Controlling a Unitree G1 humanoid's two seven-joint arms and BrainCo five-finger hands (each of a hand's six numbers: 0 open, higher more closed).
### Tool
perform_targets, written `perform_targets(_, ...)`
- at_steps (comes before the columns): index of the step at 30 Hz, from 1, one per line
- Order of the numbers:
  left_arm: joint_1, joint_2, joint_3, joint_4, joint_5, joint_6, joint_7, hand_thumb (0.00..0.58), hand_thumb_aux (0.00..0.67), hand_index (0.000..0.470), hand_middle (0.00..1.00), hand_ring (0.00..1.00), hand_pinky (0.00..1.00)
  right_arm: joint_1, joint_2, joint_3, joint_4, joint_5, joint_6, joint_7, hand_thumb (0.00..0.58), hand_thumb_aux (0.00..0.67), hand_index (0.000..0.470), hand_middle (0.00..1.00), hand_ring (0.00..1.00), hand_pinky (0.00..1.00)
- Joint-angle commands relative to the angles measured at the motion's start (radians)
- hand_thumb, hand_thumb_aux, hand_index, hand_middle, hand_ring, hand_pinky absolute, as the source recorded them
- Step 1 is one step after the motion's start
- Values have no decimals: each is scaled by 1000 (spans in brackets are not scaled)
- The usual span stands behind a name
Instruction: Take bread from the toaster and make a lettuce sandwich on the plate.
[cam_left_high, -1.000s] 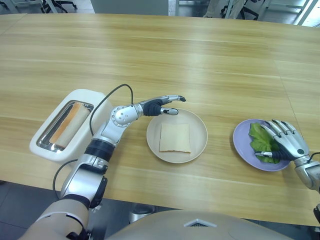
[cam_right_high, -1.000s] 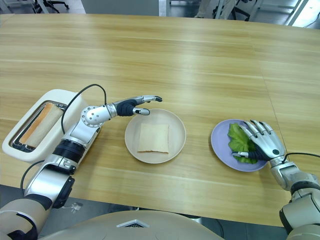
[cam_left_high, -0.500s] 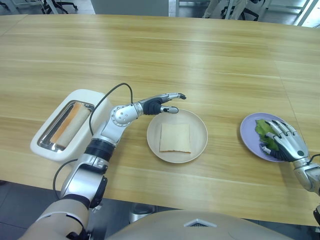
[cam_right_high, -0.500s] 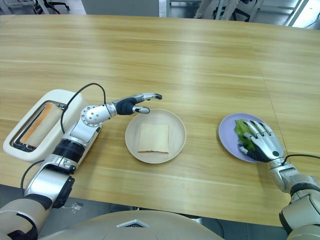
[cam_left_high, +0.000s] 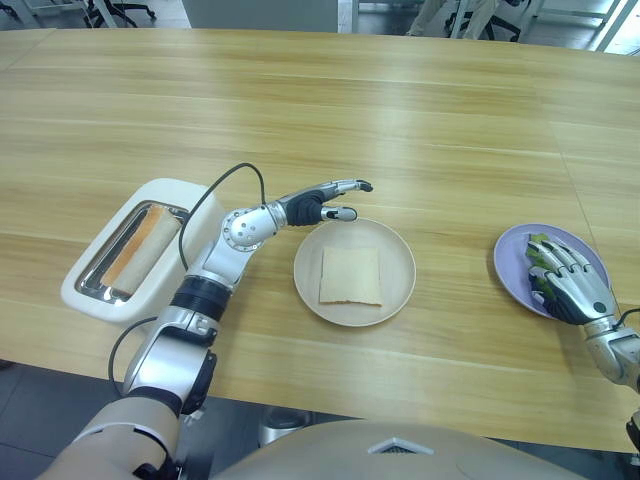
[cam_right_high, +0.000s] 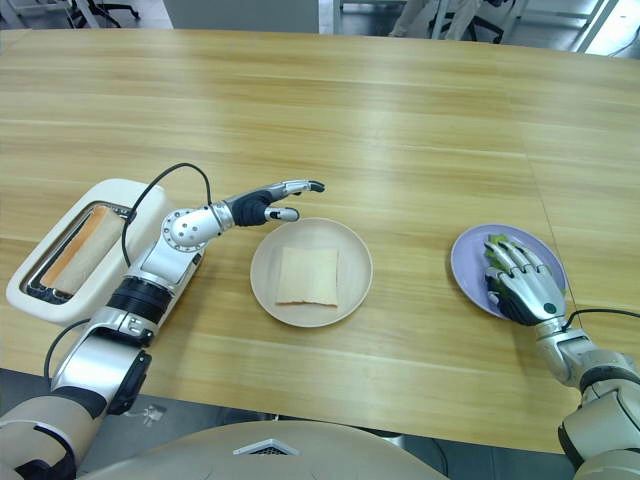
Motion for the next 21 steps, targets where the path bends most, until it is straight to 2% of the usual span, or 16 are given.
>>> perform_targets(1,-9,5,10,24,0,-2,4,0,0,0,0,0,0,-4,1,8,-11,9,-7,-14,580,670,460,0,0,0)
perform_targets(15,-15,1,2,45,11,-13,17,0,0,0,0,0,0,-40,-28,7,-83,7,-30,-80,580,670,460,0,0,0)
perform_targets(20,-13,1,2,48,13,-17,19,0,0,0,0,0,0,-46,-33,-6,-42,27,-3,-48,580,670,460,0,0,0)
perform_targets(21,-13,2,2,49,12,-18,19,0,0,0,0,0,0,-48,-37,-11,-27,35,-1,-35,0,0,0,0,0,0)
